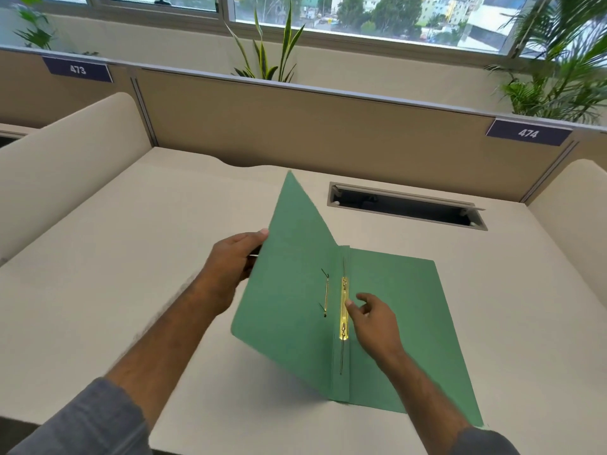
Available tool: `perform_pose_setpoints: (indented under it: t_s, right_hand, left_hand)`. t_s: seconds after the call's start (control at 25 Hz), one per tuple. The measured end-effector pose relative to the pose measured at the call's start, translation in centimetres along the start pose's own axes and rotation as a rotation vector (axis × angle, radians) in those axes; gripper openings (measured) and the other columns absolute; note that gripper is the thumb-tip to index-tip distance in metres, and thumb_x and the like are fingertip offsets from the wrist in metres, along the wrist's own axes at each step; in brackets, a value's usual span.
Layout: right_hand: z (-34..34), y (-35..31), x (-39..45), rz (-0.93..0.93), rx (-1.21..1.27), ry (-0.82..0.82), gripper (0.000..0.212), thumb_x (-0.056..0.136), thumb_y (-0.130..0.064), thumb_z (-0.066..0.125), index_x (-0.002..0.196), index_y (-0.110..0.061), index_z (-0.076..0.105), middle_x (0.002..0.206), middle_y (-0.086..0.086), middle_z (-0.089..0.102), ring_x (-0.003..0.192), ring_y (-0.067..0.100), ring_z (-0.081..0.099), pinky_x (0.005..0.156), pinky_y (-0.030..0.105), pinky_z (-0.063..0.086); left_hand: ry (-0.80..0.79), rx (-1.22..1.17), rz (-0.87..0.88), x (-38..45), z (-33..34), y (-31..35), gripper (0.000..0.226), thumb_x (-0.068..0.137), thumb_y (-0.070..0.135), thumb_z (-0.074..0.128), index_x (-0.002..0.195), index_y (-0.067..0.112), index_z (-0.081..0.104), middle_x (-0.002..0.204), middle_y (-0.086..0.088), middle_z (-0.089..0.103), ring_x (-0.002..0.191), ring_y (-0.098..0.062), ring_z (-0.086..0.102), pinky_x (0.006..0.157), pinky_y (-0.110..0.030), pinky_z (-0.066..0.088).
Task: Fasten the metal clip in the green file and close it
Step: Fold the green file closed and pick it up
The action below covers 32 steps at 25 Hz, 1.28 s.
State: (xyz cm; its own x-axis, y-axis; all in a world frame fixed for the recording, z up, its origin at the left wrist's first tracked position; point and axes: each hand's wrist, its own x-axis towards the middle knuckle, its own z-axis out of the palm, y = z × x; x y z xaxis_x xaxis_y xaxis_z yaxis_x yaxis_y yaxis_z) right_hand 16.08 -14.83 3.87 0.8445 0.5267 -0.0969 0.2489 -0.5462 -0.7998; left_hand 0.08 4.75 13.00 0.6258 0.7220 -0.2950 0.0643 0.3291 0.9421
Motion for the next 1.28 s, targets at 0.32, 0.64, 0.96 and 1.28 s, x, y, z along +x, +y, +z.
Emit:
perform_pose_setpoints:
  t_s: [0.32,0.64,0.96,1.28]
  right_hand:
    - [-9.5,-4.0,0.8,0.148,0.811,-0.159,0.05,0.092,-0.051,0.047,0.123,-0.013,0.057,0.105,0.014,0.064,0.092,0.029,0.062,0.076,0.045,0.054]
    - [-17.3,0.9,1.8,0.131,0.698,-0.247,0.041,0.086,-0.006,0.062,0.126,-0.014,0.056,0.112,0.018,0.072,0.089,0.041,0.071,0.064,0.043,0.062]
    - [-12.2,7.3,1.6,0.271,0.203,-0.089,0.043,0.081,0.009,0.065,0.122,-0.004,0.06,0.094,0.016,0.073,0.071,0.024,0.072,0.062,0.031,0.058]
    - [-7.7,8.8,1.7,0.21,-0.27,-0.11,0.042,0.076,-0.013,0.074,0.115,-0.009,0.062,0.107,0.019,0.062,0.09,0.036,0.066,0.084,0.044,0.057]
  left_hand:
    - [-0.43,0.24,-0.102,-1.2,9.7,-5.2,0.033,0.089,0.04,0.065,0.118,0.024,0.069,0.119,-0.001,0.072,0.109,-0.022,0.065,0.085,-0.033,0.054]
    - [-0.012,0.718,-0.099,1.1,9.2,-11.4,0.045,0.077,0.026,0.072,0.119,0.015,0.063,0.109,-0.003,0.065,0.095,-0.017,0.061,0.078,-0.029,0.046]
    - [0.006,0.99,-0.111,0.7,7.2,-12.6,0.061,0.069,0.033,0.073,0.123,0.008,0.058,0.119,-0.01,0.064,0.105,-0.028,0.064,0.086,-0.039,0.056]
    - [0.065,0.688,-0.193,-0.1,6.3,-12.5,0.032,0.074,0.023,0.075,0.099,0.011,0.061,0.105,-0.008,0.068,0.089,-0.025,0.07,0.08,-0.041,0.06]
